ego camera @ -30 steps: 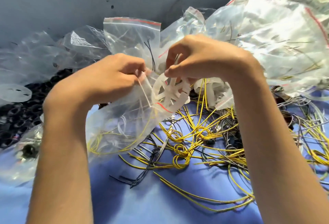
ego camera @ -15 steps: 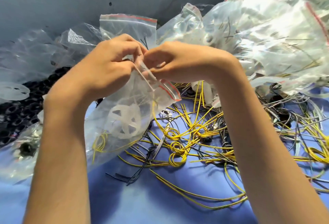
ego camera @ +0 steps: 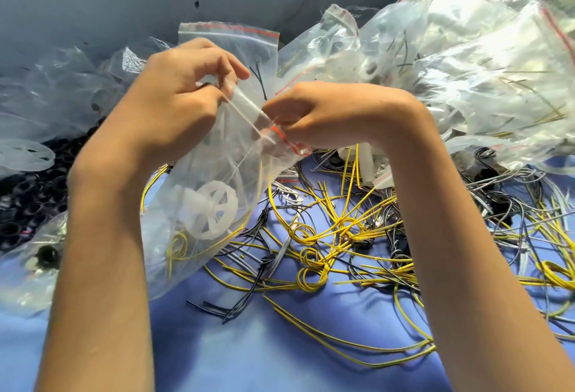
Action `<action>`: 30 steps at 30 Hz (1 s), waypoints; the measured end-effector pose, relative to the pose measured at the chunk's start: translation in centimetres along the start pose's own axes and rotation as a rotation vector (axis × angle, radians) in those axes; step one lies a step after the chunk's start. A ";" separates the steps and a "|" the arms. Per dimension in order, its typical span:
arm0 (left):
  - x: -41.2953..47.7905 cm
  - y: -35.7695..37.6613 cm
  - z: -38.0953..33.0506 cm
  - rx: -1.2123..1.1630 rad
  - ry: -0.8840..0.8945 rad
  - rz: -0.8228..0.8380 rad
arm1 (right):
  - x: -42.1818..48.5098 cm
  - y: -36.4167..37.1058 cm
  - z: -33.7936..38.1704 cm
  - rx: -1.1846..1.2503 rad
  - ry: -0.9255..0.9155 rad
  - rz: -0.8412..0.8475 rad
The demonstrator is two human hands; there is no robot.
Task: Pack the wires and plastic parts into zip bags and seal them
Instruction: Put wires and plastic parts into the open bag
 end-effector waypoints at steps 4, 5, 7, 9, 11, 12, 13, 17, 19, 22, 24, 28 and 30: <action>-0.6 -1.3 0.6 -0.079 -0.022 0.003 | -2.0 -3.4 -2.8 0.129 0.036 -0.291; -0.6 -0.9 0.7 -0.076 -0.032 0.064 | -2.5 -3.9 -3.8 0.141 0.065 -0.344; -0.5 0.3 1.0 -0.046 -0.059 0.170 | -3.1 -4.5 -5.9 0.098 0.161 -0.394; -0.2 1.4 0.9 -0.018 -0.072 0.227 | -3.2 -4.2 -8.0 0.040 0.296 -0.356; 0.1 2.1 0.4 0.003 -0.061 0.254 | -3.3 -3.4 -9.8 0.049 0.420 -0.271; 0.3 2.4 0.2 0.010 -0.053 0.263 | -3.4 -3.0 -10.6 0.046 0.473 -0.233; 0.3 2.6 0.0 0.013 -0.051 0.275 | -3.5 -2.7 -11.1 0.033 0.517 -0.205; 0.3 3.3 0.1 0.020 -0.070 0.293 | -3.9 -2.7 -12.9 0.045 0.602 -0.263; 0.3 3.2 0.3 0.014 -0.079 0.294 | -4.1 -2.6 -13.5 0.069 0.636 -0.296; 0.2 3.1 0.3 0.008 -0.087 0.286 | -3.5 -1.8 -13.7 0.015 0.650 -0.205; 0.1 3.1 0.4 0.009 -0.095 0.295 | -3.2 -1.5 -13.2 -0.020 0.631 -0.171; 0.1 3.2 0.8 0.013 -0.105 0.305 | -3.0 -2.1 -11.7 -0.008 0.487 -0.189; 0.2 3.3 1.1 0.024 -0.118 0.308 | -3.3 -3.0 -10.7 0.070 0.383 -0.266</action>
Point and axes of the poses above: each hand's wrist, its own x-axis towards the middle knuckle, its own y-axis out of the palm, z = x × y, the point moved 8 cm from there along x, towards the middle knuckle, and after that the axes turned 13 degrees about z, right-handed, at the moved point
